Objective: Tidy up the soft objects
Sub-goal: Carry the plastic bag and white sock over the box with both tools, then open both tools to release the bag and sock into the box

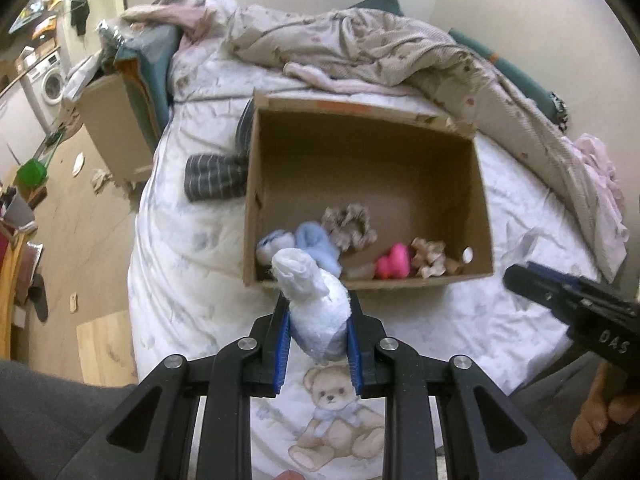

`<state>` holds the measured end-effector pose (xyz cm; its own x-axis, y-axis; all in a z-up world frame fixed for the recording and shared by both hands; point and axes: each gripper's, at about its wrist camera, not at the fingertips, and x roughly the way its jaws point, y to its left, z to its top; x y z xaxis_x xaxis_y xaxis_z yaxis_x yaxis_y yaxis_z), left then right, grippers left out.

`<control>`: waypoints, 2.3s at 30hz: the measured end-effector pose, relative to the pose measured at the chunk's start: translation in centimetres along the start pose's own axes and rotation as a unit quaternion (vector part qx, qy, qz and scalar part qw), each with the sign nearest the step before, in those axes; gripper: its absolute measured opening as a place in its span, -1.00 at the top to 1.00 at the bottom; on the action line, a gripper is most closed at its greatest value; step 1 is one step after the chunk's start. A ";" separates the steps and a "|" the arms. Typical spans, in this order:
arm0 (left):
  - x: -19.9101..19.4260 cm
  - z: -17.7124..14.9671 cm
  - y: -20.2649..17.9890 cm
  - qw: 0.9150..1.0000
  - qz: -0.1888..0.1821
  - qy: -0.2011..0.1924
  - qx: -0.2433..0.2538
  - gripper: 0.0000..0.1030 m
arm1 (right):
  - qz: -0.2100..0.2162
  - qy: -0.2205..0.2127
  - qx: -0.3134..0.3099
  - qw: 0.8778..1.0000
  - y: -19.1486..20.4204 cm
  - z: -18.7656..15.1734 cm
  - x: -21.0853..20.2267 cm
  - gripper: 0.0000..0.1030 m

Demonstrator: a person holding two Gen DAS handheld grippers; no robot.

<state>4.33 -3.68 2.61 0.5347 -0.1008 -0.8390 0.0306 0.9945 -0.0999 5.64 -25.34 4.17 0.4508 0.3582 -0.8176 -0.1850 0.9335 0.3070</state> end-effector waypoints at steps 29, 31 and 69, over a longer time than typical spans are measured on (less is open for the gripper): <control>10.0 7.1 -1.0 0.999 -0.012 0.019 0.026 0.56 | 0.007 0.024 0.038 0.999 -3.1 5.2 9.9 0.20; 11.1 6.9 -1.5 0.999 -0.011 0.028 0.028 0.56 | 0.004 0.033 0.041 0.999 -3.2 5.1 10.6 0.20; 4.5 6.9 -2.1 0.994 0.073 -0.054 0.061 -0.98 | 0.030 -0.088 0.090 0.992 -3.7 5.6 5.2 -1.00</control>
<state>12.50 -5.98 2.78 0.6284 0.0416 -0.7768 0.0443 0.9950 0.0892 13.61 -26.81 1.51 0.5918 0.3949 -0.7027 -0.0638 0.8920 0.4476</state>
